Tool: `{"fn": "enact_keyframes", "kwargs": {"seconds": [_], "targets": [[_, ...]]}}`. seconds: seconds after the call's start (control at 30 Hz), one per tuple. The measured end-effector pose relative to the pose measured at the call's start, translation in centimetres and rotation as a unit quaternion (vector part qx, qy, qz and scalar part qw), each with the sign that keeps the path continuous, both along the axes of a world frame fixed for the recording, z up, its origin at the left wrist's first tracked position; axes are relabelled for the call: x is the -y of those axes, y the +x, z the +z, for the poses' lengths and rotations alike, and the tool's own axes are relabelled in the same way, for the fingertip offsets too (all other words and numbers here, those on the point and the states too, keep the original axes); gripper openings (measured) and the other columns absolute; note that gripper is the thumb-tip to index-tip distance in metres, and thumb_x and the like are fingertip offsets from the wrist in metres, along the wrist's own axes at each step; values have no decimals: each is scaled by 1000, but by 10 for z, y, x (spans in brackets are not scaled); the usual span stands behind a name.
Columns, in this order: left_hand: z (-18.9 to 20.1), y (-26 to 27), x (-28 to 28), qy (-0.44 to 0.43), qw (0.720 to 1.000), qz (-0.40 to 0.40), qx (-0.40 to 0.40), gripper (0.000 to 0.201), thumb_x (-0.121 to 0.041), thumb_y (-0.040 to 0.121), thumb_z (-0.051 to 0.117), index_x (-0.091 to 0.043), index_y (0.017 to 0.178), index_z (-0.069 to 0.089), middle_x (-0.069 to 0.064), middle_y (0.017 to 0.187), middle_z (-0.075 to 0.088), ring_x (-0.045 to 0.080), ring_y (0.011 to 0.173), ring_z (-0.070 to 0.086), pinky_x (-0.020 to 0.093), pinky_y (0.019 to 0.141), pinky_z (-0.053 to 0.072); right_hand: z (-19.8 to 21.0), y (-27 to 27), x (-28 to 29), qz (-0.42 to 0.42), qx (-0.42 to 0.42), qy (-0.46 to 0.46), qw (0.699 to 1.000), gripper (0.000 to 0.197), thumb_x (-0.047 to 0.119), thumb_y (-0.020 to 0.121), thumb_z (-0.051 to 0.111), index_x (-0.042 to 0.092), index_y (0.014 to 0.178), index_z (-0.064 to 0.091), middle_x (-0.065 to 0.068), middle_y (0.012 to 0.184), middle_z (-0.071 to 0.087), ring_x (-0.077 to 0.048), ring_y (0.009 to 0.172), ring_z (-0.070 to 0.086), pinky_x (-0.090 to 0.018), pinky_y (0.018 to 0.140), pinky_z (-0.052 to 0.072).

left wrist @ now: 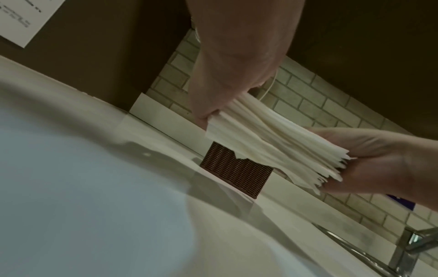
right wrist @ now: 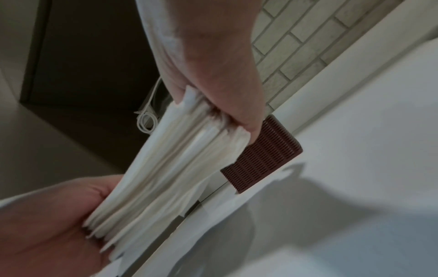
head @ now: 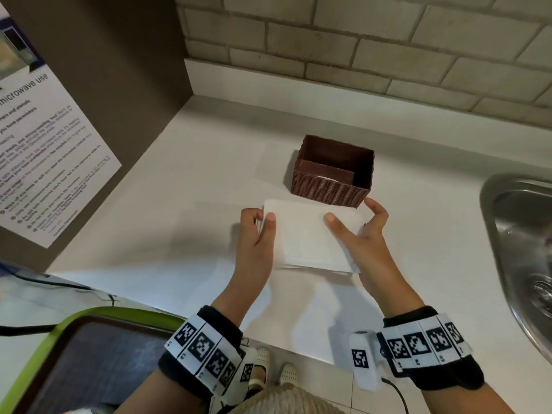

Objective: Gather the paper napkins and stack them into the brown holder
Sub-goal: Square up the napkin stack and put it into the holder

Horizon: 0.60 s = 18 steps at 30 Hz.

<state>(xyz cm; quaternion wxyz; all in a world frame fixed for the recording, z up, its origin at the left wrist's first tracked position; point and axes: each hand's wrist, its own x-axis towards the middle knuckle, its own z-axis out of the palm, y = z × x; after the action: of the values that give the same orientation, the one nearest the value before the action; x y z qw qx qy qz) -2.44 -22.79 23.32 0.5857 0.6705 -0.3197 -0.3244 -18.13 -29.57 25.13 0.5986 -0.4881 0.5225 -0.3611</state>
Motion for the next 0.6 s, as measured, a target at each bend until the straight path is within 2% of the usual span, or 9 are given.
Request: {"fn": "enact_keyframes", "kwargs": {"seconds": [0.07,0.13,0.23,0.3,0.37,0.43,0.5,0.57,0.6], "targets": [[-1,0,1,8,1000,-8,-26,16,-19,101,50,-17,108,36,-7,100,50,2,85,51,4,67,44,-2,-2,1,11,15,35,999,89,24,77,80,39,139,17,5,126,57,-15,116,59,-40,102,48],[-5,1,2,29,997,-6,-71,42,-19,94,63,-19,120,30,-12,105,49,0,92,53,9,74,48,-1,-2,2,13,27,67,997,90,18,72,83,30,141,27,2,125,59,-18,114,61,-42,98,51],[-9,11,2,93,972,-35,-214,87,-24,76,84,-24,139,24,-13,117,53,7,105,59,33,95,52,-2,-6,5,29,60,83,994,73,17,61,85,11,127,55,-10,120,69,-26,109,68,-44,92,56],[-11,18,1,116,951,-83,-273,80,-21,69,89,-25,132,40,0,128,59,16,108,64,44,98,53,-4,-9,3,51,75,76,993,67,14,62,82,11,124,59,-10,118,71,-25,109,69,-40,90,57],[-13,22,-1,105,957,-114,-245,76,-24,59,94,-35,119,51,5,135,59,17,112,64,45,99,53,-9,-12,3,74,93,62,991,64,9,65,80,12,125,57,-7,117,71,-22,109,68,-34,87,57],[-16,24,-2,79,974,-124,-174,99,-34,45,96,-49,127,42,2,143,50,16,123,57,41,104,50,-14,-16,3,93,88,30,991,59,4,68,78,17,122,58,-1,112,70,-12,103,68,-24,81,57],[-23,26,-4,23,985,-146,-94,102,-26,48,94,-53,129,38,6,135,50,14,118,60,32,99,52,-17,-20,2,123,43,-17,991,56,-4,73,76,23,118,58,6,106,65,1,93,64,-15,77,53],[-30,28,-7,-3,984,-177,-35,99,-13,56,93,-49,128,36,6,121,54,10,105,63,20,88,53,-23,-25,0,165,-20,-50,985,60,-8,74,75,25,120,55,8,110,64,4,94,62,-13,78,51],[-33,29,-9,-5,982,-191,-4,99,-15,55,94,-49,128,36,5,119,53,13,104,62,19,87,52,-26,-27,-2,184,-47,-61,980,64,-8,73,77,25,122,53,8,114,64,5,97,62,-13,79,51]]}}
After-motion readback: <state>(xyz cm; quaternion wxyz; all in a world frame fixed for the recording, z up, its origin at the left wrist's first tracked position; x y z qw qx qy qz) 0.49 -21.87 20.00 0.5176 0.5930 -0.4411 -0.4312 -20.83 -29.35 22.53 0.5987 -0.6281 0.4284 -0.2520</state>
